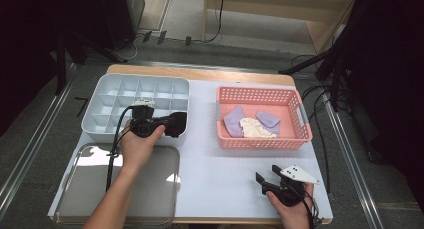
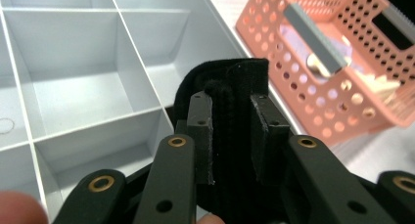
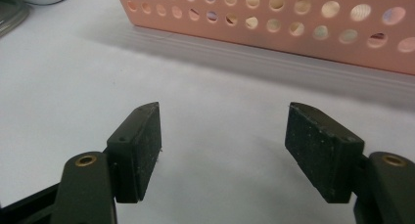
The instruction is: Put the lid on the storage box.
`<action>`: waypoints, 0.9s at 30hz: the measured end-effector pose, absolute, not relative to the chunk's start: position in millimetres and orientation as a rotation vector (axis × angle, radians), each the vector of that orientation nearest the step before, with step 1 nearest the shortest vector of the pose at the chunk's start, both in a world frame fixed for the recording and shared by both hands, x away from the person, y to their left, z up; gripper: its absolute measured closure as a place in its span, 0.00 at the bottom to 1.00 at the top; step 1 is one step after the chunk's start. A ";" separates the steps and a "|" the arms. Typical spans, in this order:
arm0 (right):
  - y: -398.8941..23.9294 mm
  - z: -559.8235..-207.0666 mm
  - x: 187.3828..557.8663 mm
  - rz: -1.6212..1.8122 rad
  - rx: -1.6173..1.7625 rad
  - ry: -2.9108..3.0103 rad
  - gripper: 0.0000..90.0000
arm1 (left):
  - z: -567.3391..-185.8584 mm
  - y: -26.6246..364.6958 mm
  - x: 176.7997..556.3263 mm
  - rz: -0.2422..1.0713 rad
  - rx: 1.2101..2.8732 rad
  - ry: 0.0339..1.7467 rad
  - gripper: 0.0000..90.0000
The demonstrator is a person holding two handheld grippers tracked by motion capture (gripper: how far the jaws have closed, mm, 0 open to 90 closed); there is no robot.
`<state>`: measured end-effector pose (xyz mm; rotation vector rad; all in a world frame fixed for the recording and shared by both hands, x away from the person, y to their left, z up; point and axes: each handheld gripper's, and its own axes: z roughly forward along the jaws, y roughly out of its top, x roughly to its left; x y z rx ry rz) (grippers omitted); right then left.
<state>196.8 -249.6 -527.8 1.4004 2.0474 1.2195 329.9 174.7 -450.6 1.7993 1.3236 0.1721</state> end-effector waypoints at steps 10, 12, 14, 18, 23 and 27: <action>-249.0 -527.8 196.8 1.215 1.398 2.052 0.34 | -453.4 158.7 329.6 0.207 1.942 1.296 0.80; -249.7 -527.8 196.6 1.220 1.402 2.048 0.33 | -453.1 164.8 327.3 0.175 1.882 1.285 0.70; -250.4 -528.0 196.8 1.227 1.404 2.047 0.33 | -451.1 174.2 325.8 0.147 1.808 1.290 0.54; -250.2 -528.2 197.3 1.226 1.408 2.050 0.34 | -445.4 182.6 323.5 0.146 1.765 1.272 0.30; -249.3 -528.2 197.4 1.218 1.410 2.054 0.34 | -450.2 175.4 322.1 0.126 1.847 1.227 0.29; -249.0 -528.3 197.4 1.207 1.401 2.057 0.34 | -452.1 171.7 320.7 0.168 1.867 1.222 0.39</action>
